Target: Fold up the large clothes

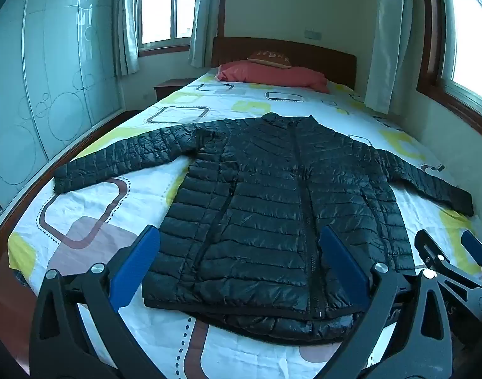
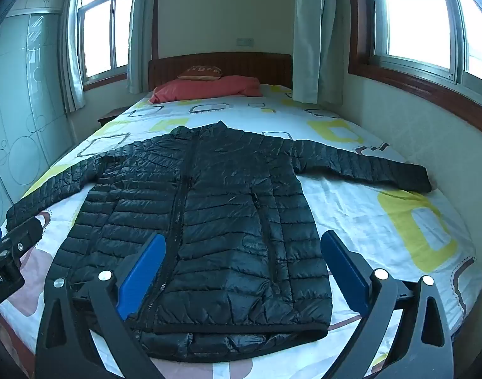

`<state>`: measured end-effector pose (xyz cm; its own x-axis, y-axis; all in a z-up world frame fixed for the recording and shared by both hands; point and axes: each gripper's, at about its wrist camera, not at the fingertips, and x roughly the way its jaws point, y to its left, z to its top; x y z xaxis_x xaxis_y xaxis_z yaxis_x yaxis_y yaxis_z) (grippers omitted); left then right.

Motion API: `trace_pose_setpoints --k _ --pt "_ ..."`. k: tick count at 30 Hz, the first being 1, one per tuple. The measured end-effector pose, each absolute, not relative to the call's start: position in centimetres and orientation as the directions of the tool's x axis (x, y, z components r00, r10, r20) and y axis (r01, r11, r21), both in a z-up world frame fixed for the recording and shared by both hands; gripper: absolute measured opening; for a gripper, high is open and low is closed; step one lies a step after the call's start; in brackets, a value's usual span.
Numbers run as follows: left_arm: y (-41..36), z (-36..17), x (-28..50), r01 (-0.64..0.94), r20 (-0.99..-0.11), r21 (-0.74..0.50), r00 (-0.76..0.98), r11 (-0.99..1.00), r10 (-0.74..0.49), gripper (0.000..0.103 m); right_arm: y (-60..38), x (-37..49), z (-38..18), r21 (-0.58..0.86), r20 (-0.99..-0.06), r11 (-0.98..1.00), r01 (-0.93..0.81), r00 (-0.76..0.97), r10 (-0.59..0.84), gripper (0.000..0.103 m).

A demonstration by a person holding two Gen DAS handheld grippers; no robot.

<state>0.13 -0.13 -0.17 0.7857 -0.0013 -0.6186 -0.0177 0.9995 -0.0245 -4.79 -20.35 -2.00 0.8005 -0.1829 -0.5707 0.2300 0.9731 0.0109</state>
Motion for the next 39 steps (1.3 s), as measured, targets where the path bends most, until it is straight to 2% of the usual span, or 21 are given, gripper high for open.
trace_pose_setpoints --k 39 --pt "-0.10 0.26 -0.38 -0.017 -0.608 -0.020 0.794 1.000 0.001 0.101 -19.89 -4.91 -1.77 0.004 -0.570 0.974 0.227 0.800 -0.184 0.098"
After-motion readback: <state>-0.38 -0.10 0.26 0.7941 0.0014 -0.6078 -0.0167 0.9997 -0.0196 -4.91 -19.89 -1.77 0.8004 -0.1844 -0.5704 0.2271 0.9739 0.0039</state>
